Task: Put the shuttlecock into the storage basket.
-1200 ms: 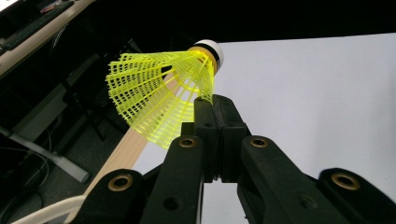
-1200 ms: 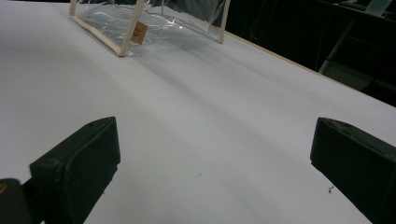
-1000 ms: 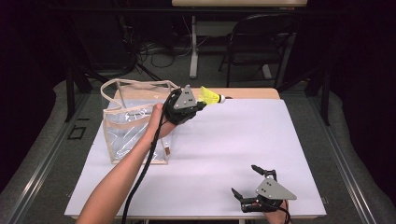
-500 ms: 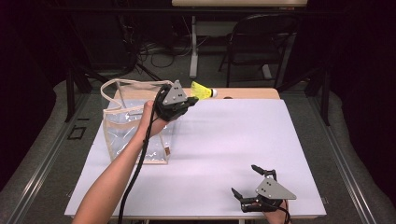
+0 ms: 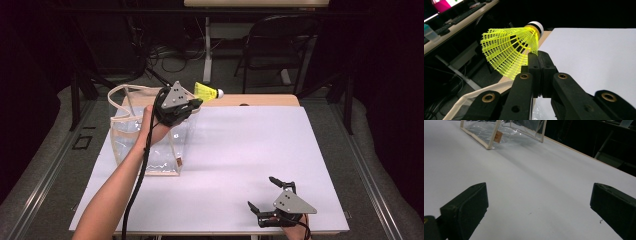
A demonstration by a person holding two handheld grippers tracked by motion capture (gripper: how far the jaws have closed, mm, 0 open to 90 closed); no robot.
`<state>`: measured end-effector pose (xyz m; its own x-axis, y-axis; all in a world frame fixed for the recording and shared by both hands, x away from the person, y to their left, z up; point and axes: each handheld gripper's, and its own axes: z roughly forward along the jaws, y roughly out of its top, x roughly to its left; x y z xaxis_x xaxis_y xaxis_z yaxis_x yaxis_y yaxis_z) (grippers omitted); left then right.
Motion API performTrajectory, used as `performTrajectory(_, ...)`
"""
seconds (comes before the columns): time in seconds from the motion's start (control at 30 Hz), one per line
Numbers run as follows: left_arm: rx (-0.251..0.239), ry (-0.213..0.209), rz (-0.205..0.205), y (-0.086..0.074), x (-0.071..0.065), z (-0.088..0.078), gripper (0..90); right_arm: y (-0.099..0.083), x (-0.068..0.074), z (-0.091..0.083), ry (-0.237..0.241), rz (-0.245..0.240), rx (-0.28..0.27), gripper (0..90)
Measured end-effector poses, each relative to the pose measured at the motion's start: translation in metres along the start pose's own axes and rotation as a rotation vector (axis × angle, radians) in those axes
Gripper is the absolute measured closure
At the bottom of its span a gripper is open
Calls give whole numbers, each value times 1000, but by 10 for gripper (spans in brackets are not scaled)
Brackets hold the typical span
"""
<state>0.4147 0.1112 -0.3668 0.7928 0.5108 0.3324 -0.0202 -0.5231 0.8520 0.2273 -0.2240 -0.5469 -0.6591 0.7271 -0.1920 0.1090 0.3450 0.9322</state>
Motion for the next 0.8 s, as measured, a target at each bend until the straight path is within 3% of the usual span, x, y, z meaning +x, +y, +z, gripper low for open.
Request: performTrajectory(0.8, -28, 58, -46, -10, 18, -30, 897, 1, 2, 2, 7, -8, 3, 13)
